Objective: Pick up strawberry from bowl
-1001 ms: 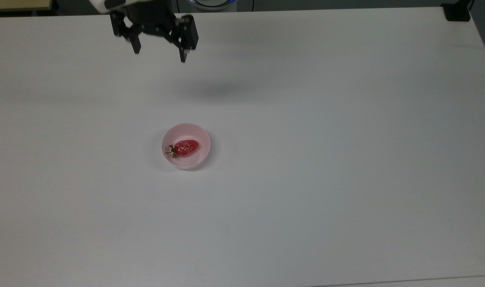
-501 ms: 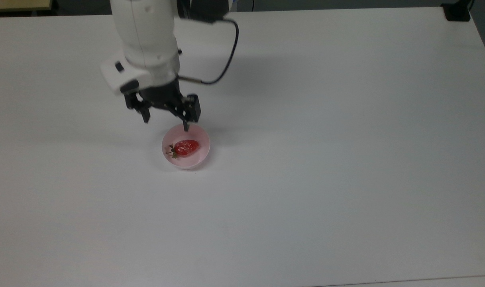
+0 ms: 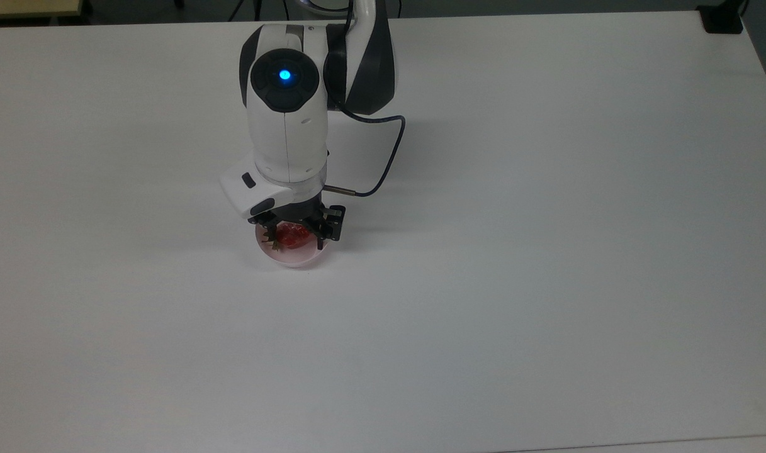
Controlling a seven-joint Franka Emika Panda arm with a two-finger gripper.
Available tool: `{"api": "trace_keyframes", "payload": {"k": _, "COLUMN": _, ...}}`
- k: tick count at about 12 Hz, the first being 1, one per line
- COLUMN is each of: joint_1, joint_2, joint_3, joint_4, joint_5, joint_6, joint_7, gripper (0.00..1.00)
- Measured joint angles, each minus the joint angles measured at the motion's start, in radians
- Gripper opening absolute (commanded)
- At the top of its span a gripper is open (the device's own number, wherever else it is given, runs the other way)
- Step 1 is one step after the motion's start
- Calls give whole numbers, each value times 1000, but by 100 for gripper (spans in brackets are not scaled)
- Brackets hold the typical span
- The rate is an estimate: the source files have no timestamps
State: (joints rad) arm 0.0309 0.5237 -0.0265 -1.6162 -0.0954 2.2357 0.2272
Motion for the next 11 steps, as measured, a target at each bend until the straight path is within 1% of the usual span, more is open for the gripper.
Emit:
{"api": "trace_keyframes", "payload": {"k": 1, "joint_1": 0, "joint_2": 0, "joint_3": 0, "joint_4": 0, "joint_5": -3, "joint_6": 0, "joint_7": 0, "gripper": 68}}
{"api": "trace_keyframes", "payload": {"k": 4, "joint_1": 0, "joint_2": 6, "joint_3": 0, "joint_4": -9, "joint_5": -45, "joint_6": 0, "joint_7": 0, "gripper": 64}}
{"api": "trace_keyframes", "payload": {"k": 6, "joint_1": 0, "joint_2": 9, "joint_3": 0, "joint_4": -14, "joint_5": -56, "joint_6": 0, "joint_7": 0, "gripper": 49}}
{"api": "trace_keyframes", "payload": {"k": 7, "joint_1": 0, "joint_2": 10, "joint_3": 0, "joint_4": -14, "joint_5": -58, "joint_6": 0, "joint_7": 0, "gripper": 37}}
{"api": "trace_keyframes", "payload": {"k": 9, "joint_1": -1, "joint_2": 10, "joint_3": 0, "joint_4": -14, "joint_5": -59, "joint_6": 0, "joint_7": 0, "gripper": 28}}
{"api": "trace_keyframes", "payload": {"k": 10, "joint_1": -1, "joint_2": 10, "joint_3": 0, "joint_4": -14, "joint_5": -59, "joint_6": 0, "joint_7": 0, "gripper": 26}}
{"api": "trace_keyframes", "payload": {"k": 11, "joint_1": -1, "joint_2": 10, "joint_3": 0, "joint_4": -14, "joint_5": -59, "joint_6": 0, "joint_7": 0, "gripper": 26}}
